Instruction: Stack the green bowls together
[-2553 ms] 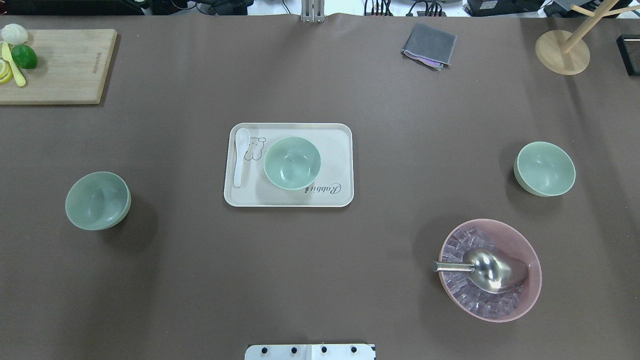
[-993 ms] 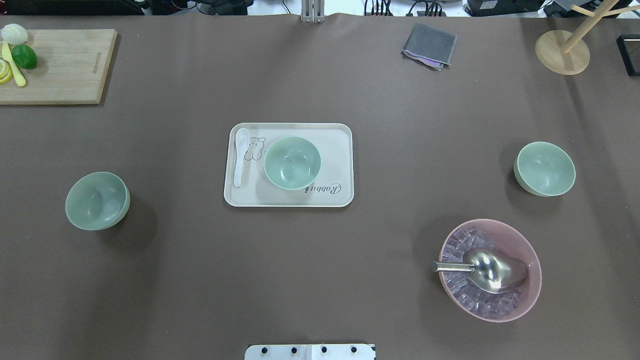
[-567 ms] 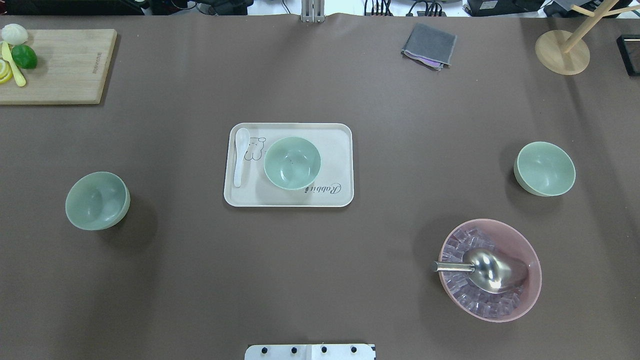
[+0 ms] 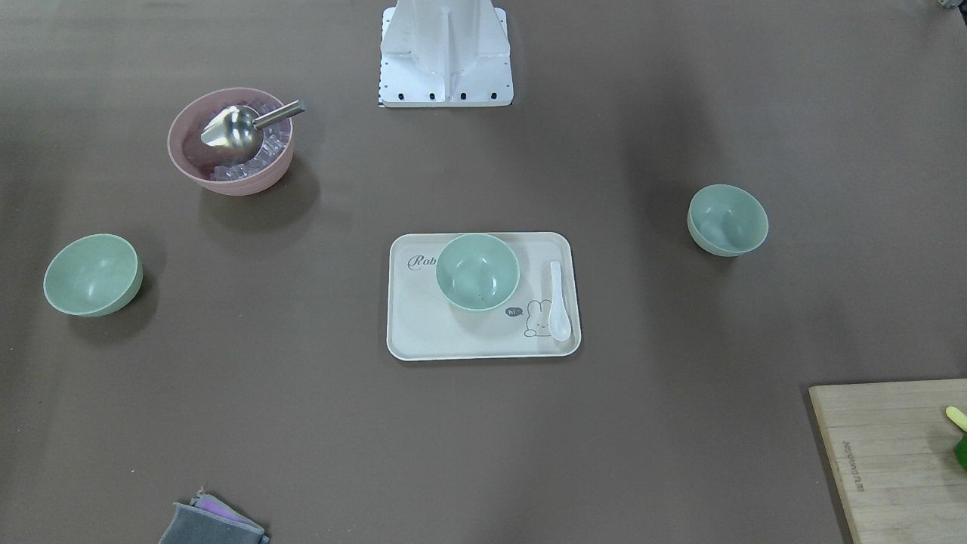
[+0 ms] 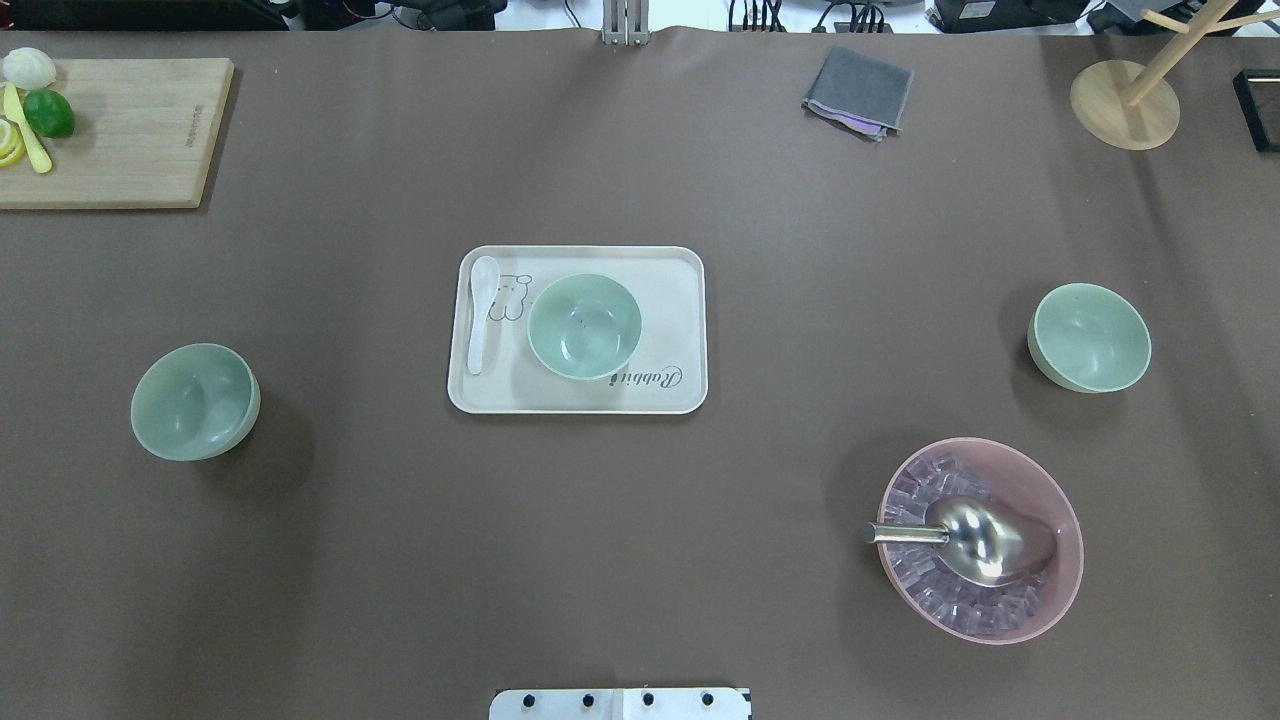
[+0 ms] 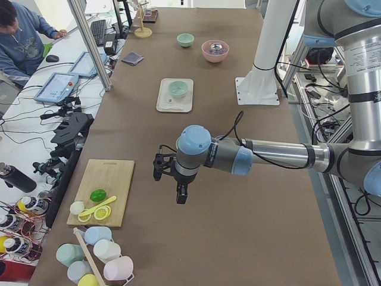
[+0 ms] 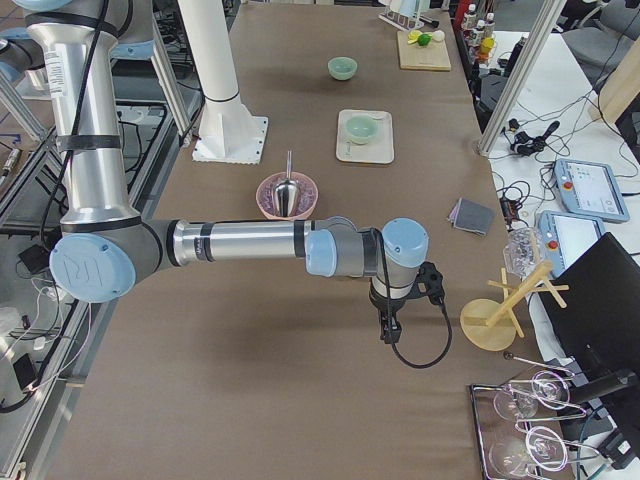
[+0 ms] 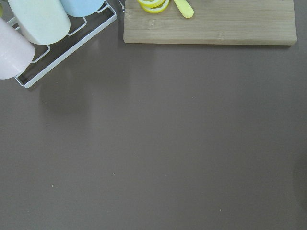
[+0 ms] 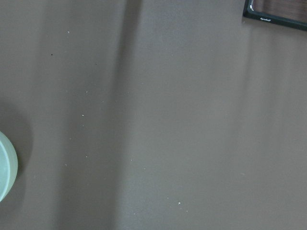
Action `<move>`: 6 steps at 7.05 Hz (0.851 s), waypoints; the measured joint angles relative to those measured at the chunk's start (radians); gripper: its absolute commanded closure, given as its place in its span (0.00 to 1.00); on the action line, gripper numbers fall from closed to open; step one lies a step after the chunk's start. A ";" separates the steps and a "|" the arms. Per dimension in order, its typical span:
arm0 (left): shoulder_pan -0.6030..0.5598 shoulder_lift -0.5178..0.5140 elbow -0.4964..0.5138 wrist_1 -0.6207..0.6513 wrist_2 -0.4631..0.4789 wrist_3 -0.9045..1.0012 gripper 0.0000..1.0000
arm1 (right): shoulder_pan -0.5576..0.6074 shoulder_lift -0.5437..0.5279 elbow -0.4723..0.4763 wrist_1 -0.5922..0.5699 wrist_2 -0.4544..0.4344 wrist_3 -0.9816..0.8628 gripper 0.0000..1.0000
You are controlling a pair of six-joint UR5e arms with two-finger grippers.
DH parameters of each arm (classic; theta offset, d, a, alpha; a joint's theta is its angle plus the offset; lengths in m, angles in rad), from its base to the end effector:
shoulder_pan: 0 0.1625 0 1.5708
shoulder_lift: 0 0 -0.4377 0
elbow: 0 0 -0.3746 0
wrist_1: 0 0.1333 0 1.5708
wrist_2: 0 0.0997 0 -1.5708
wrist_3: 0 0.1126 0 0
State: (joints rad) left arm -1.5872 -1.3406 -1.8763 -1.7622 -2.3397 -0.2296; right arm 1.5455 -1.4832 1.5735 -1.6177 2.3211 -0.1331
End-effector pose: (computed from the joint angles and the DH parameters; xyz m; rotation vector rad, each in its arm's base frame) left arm -0.0614 -0.3902 0.6123 0.1707 0.7871 -0.1300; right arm 0.0435 -0.5158 0.6427 0.0818 -0.7478 -0.1672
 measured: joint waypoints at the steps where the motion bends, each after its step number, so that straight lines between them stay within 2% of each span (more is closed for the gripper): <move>1: 0.030 -0.020 -0.001 -0.001 -0.001 -0.045 0.03 | -0.031 0.004 0.018 0.000 0.000 0.072 0.00; 3: 0.128 -0.086 0.001 0.000 0.008 -0.147 0.03 | -0.103 0.007 0.051 0.047 -0.001 0.188 0.00; 6: 0.238 -0.147 -0.004 -0.005 0.013 -0.303 0.03 | -0.245 0.004 0.055 0.250 -0.010 0.456 0.02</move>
State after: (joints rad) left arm -1.3492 -1.4879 -1.8802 -1.7674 -2.3267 -0.5325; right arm 1.3003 -1.4795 1.6283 -1.3677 2.3111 0.3228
